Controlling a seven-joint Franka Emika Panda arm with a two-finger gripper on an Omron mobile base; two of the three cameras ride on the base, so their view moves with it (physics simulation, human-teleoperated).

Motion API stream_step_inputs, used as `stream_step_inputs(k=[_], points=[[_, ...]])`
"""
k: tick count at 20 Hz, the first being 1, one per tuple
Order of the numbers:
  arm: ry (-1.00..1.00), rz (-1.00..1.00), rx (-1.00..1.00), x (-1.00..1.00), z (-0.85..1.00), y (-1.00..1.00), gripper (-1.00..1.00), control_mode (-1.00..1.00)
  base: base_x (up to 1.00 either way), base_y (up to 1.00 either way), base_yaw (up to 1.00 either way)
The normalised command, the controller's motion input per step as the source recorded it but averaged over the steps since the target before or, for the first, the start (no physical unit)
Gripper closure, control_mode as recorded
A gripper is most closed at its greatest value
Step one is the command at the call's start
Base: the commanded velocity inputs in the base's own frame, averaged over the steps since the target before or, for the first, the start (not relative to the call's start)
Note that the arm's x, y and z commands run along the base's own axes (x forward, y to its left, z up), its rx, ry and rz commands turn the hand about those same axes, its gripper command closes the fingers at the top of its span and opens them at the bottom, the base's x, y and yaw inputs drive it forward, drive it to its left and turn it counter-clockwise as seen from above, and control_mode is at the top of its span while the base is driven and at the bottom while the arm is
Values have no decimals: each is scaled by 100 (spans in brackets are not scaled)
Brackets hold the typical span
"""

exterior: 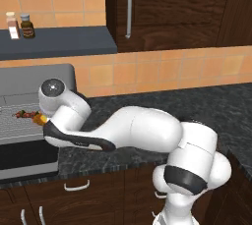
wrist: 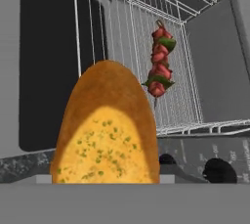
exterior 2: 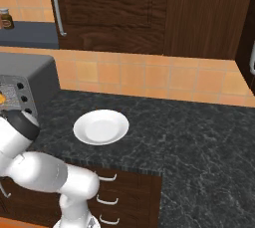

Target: Pick up the kebab skewer and baguette bread, and place them inside the toaster oven. Close the toaster oven door and start by setting the timer.

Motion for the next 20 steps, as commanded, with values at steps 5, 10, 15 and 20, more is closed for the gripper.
stream_step_inputs(k=[5,10,15,20], points=[[5,1,-20,-1,-41,37,100,-100,0,0,0],[8,0,-10,9,26,28,100,-100,0,0,0],[7,0,-5,23,-2,24,100,-100,0,0,0],[3,0,0,37,-4,16,100,-100,0,0,0]])
